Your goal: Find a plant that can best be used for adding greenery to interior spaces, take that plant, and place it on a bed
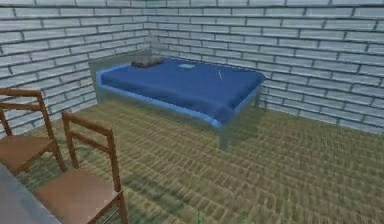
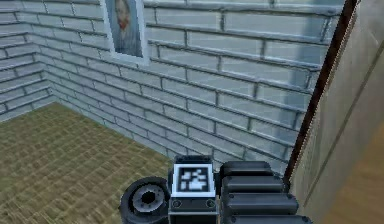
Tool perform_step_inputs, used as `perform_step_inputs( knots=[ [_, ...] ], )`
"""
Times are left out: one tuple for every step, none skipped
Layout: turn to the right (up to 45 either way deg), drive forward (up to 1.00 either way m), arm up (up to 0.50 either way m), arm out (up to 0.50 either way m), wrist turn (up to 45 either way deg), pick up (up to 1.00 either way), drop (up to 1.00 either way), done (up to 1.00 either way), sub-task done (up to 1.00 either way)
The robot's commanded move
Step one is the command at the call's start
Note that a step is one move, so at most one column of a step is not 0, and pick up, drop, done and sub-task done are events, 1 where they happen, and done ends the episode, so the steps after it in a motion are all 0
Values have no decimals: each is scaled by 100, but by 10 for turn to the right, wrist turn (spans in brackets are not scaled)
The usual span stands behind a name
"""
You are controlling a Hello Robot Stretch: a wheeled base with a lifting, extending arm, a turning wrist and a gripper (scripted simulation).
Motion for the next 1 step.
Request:
perform_step_inputs(
  knots=[
    [-90, 0, 0, 0, 0, 0, 0, 0, 0]
  ],
)
